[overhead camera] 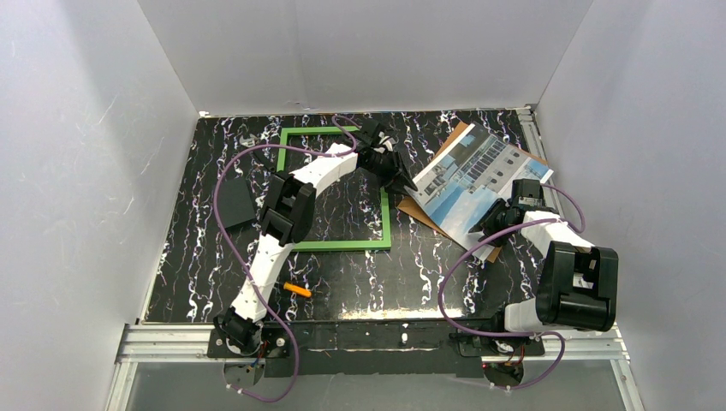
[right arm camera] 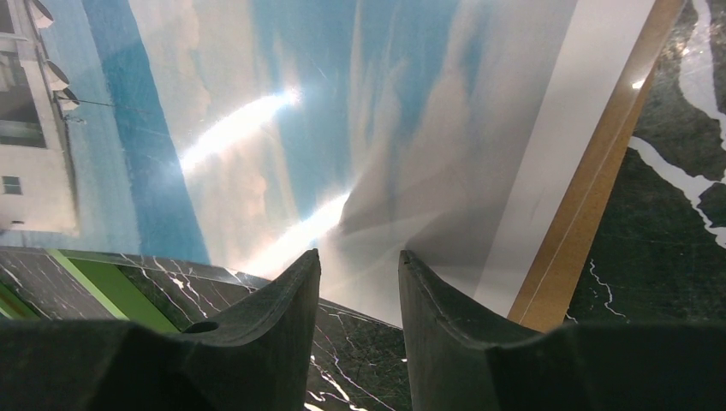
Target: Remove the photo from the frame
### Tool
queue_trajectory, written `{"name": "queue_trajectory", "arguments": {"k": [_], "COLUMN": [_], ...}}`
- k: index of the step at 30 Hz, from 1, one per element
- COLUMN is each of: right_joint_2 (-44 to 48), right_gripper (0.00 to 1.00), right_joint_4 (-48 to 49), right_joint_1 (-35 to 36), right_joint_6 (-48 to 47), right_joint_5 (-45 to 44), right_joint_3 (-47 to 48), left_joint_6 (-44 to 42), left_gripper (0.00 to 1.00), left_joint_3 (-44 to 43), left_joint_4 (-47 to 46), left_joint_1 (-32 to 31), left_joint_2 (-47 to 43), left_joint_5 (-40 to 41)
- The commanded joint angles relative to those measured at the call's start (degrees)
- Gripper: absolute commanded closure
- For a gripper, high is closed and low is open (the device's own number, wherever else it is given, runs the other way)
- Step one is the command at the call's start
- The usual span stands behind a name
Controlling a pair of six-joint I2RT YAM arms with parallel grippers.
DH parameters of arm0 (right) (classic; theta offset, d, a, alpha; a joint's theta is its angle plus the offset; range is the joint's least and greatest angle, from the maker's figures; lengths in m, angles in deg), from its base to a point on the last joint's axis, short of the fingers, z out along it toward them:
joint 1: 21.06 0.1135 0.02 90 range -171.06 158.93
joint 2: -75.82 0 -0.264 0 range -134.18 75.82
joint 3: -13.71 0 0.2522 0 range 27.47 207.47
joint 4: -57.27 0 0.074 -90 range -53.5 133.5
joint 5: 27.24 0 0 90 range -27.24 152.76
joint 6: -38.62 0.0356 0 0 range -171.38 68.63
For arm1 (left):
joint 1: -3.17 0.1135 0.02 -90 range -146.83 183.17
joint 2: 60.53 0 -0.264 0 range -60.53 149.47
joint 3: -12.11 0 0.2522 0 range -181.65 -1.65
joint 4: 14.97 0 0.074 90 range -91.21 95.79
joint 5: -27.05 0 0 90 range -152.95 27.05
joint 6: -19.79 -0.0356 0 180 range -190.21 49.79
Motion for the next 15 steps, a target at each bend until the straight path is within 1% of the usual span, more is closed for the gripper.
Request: {"name": "queue_trajectory", "arguments": {"k": [1, 2, 4, 7, 11, 15], "right_joint_2": [-0.3, -0.2, 0.2, 0.4, 1.1, 2.6], "right_gripper": [0.52, 0.51, 0.5, 0.49, 0.46, 0.4], "right_joint_4": [-1.8, -1.7, -1.3, -1.2, -1.7, -3.1], "right_joint_1": [0.0, -0.1, -0.1, 0.1, 0.5, 1.7], "right_joint_6": [-2.1, -2.1, -2.3, -2.7, -3.7, -5.2], "right_joint_5": [-1.3, -1.1, -0.9, -0.4, -0.5, -2.8], "right_joint_3": [-1.1, -1.2, -1.2, -0.9, 0.0, 1.3], "left_joint_6": [-2.8, -2.6, -2.7, -2.8, -3.2, -2.8], "left_gripper": [0.8, 0.83, 0.84, 0.93, 1.0, 1.0], "left_joint_3": [-1.6, -1.9, -2.2, -2.7, -2.6, -0.1], "left_joint_4": [8.2, 8.3, 8.4, 8.1, 7.7, 5.5], "left_joint_1": [0.7, 0.9, 1.0, 1.2, 1.2, 1.2], "left_joint_2": [-0.3, 0.0, 0.3, 0.4, 0.4, -1.0], "left_joint_5": [-2.6, -2.8, -2.9, -2.6, -1.3, 1.4]}}
